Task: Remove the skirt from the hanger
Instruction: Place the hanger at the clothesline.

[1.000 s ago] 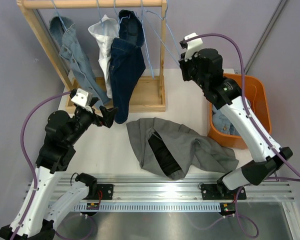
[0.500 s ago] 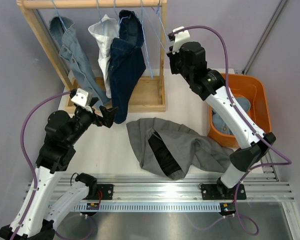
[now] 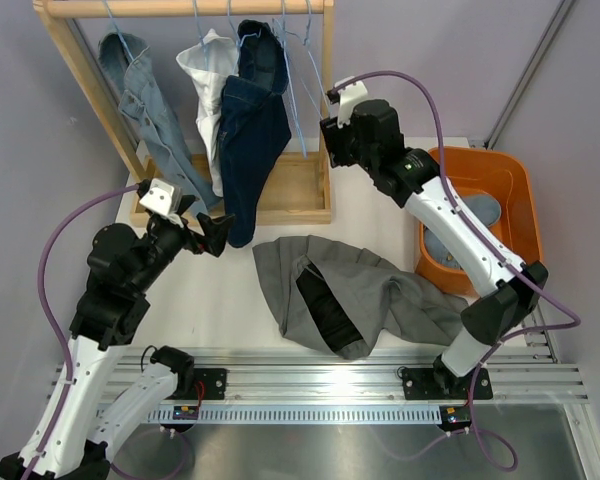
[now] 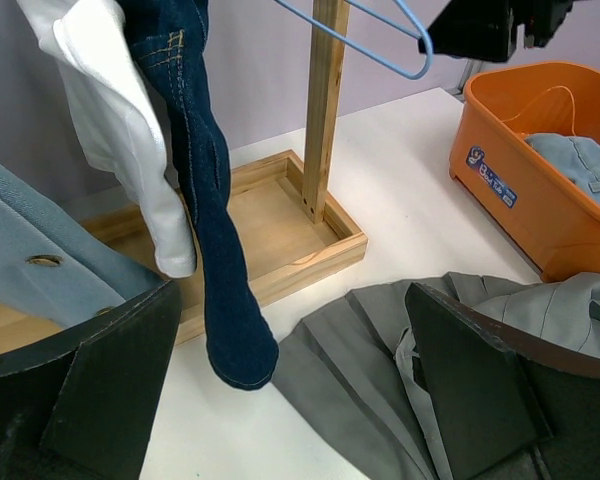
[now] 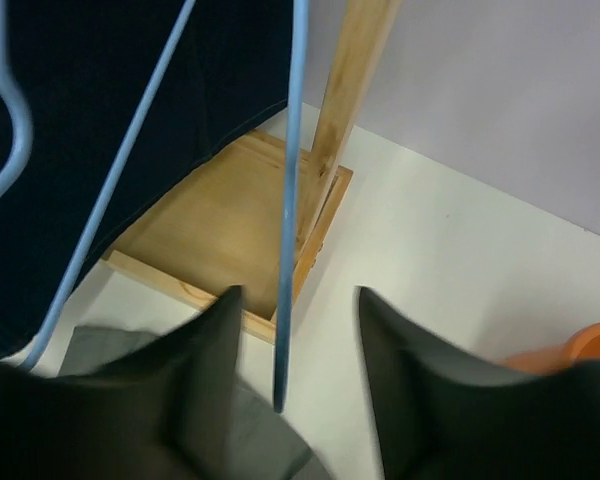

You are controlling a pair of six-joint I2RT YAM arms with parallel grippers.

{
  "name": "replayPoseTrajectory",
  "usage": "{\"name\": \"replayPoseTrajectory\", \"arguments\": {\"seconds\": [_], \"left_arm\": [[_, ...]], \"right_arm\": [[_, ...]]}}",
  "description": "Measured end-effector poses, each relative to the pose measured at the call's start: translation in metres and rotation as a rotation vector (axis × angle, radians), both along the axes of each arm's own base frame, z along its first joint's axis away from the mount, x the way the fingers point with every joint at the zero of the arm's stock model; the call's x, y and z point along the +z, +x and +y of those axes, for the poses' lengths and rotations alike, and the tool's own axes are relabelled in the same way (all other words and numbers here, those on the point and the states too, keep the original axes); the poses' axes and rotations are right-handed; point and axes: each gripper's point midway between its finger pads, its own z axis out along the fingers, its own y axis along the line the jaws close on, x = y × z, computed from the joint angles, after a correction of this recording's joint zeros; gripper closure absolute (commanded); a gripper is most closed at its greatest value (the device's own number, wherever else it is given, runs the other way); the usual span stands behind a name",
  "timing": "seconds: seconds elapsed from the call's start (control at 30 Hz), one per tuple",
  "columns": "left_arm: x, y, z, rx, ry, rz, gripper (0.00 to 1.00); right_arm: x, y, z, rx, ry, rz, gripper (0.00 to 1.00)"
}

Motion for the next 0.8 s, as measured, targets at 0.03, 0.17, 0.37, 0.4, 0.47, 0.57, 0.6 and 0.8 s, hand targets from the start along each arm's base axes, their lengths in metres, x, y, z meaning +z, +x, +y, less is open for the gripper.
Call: {"name": "replayPoseTrajectory", "arguments": {"seconds": [0.03,0.17,0.37,0.4,0.47,0.57,0.6,0.8], "left_arm": [[0.0,0.0,0.0,0.0,0.0,0.0,0.01],[-0.001,0.0,0.0,0.0,0.001,0.001,0.01],[-0.002,0.002,-0.002,-0.005,0.003,0.006,0.01],[-0.002,0.004,-0.003,-0.007,0.003,0.008,0.01],[-0.003,0.006,-0.005,-0.013,0.004,0.009,0.01],[-0.006,0.009,-0.008,-0.025,0.005,0.021,0.01],[-0.006,0.01,-0.009,-0.03,0.003,0.025,0.01],[-0.011,0.014,-0.018,-0.063,-0.005,0.047,0.01]], "right_arm": [[-0.004,-0.003,-0.001,0.008,-0.006,0.006,0.31],[-0.003,-0.023,-0.009,0.063,-0.037,-0.004,0.02],[0.027,-0.055,-0.042,0.199,-0.064,-0.056,0.01],[0.028,-0.062,-0.05,0.246,-0.078,-0.055,0.01],[0.018,-0.077,-0.068,0.337,-0.123,-0.036,0.01],[-0.02,-0.118,-0.072,0.586,-0.232,0.026,0.01],[-0.041,-0.141,-0.069,0.72,-0.271,0.058,0.01],[-0.15,-0.223,-0.059,1.195,-0.266,0.33,0.01]]}}
